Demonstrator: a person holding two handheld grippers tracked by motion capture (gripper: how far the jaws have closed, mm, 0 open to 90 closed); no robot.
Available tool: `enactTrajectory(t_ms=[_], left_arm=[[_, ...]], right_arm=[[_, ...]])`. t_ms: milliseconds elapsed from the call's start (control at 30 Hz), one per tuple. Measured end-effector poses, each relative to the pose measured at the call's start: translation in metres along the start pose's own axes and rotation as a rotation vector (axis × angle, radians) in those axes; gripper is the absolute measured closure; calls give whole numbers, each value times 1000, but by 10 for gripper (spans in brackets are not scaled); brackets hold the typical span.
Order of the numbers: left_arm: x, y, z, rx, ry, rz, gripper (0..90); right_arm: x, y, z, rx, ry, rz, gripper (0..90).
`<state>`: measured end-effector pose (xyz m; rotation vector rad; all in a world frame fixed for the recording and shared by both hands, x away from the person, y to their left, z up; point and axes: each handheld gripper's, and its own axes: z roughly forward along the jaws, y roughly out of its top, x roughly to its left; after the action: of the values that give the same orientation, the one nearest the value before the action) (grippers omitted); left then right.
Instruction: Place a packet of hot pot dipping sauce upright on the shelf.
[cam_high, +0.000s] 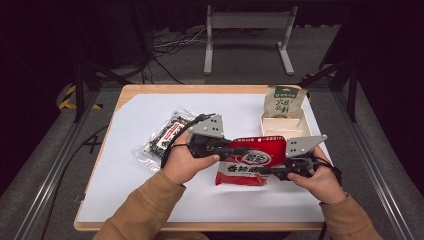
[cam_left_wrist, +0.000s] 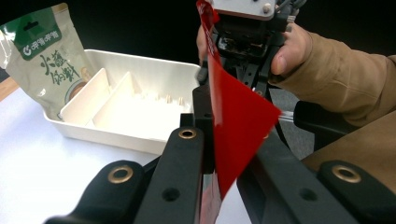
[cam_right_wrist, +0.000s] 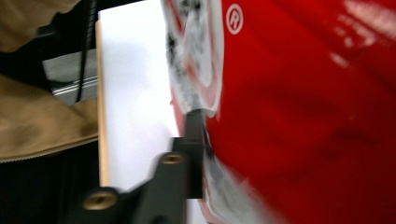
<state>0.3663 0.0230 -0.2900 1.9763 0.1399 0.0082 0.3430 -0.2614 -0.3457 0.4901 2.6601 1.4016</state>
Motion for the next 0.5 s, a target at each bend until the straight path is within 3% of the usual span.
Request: enactTrajectory(t_ms=[200,300,500], left_arm=[[1,-3,-1,1,14,-21,857],[-1,-4,-1,13,59,-34,754],[-3,-8,0,5,124,-51,389]], right_arm=[[2,4,0,25,7,12,878],[1,5,-1,36,21,42,880],[1,11,-11,29,4,71,881]])
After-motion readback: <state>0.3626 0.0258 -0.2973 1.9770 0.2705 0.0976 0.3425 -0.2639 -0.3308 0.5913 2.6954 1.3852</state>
